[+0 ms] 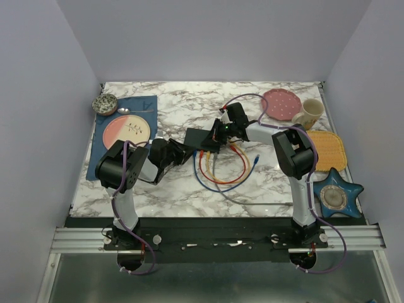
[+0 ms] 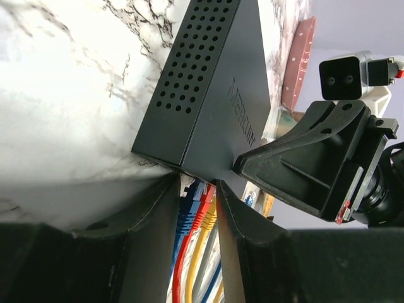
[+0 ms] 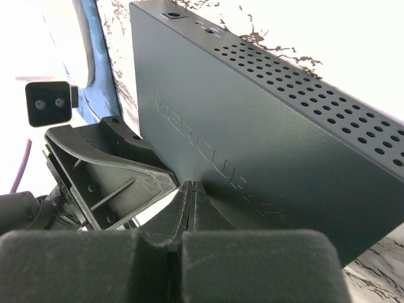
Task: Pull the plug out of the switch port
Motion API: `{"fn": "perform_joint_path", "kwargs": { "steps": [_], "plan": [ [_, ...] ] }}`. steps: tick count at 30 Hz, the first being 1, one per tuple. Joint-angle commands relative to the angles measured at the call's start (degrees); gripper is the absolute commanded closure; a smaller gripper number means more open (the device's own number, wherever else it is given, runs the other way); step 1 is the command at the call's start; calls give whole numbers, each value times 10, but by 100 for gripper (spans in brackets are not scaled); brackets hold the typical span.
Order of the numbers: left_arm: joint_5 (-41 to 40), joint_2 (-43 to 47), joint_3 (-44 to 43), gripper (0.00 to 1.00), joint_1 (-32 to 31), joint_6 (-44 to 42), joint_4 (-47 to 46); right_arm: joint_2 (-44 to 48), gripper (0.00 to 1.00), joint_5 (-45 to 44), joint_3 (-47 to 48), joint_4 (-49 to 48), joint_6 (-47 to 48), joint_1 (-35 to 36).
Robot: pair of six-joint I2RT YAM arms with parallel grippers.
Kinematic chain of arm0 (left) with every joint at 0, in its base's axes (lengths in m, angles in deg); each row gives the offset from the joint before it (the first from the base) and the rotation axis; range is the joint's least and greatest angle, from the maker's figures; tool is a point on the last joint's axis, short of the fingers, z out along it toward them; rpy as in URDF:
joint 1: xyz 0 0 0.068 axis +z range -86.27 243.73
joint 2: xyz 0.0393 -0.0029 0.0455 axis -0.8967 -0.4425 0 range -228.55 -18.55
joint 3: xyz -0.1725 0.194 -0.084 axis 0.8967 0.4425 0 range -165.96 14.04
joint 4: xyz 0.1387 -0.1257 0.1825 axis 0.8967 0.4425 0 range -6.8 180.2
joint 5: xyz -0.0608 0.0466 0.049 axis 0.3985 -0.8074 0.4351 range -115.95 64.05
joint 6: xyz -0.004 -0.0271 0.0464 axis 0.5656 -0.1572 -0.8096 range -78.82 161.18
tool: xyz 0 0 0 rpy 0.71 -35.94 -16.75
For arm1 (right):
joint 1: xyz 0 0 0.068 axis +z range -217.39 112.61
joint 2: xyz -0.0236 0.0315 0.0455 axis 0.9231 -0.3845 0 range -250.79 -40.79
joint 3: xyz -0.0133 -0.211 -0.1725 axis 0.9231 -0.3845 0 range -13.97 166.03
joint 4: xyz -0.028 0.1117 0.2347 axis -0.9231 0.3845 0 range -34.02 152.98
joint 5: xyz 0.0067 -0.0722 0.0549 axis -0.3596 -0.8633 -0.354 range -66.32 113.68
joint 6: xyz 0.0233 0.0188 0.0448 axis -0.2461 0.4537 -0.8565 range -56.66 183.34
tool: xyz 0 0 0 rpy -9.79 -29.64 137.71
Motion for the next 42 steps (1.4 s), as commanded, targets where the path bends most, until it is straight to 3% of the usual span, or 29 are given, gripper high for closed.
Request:
{"fn": "perform_joint_path", "kwargs": {
  "steps": [1, 9, 27, 40, 42],
  "plan": [
    [8, -12, 25, 57, -6, -15, -8, -24, 99, -23, -11, 20, 10, -1],
    [8, -20, 27, 55, -6, -11, -14, -25, 99, -23, -11, 19, 8, -1],
    [-20, -19, -29, 62, -13, 2, 90, -25, 99, -21, -14, 16, 7, -1],
    [-14, -38, -7, 98, -16, 10, 46, -20, 99, -24, -20, 14, 7, -1],
    [-13, -41, 2, 100, -15, 12, 32, -12, 99, -38, -24, 14, 11, -1]
  ]
}}
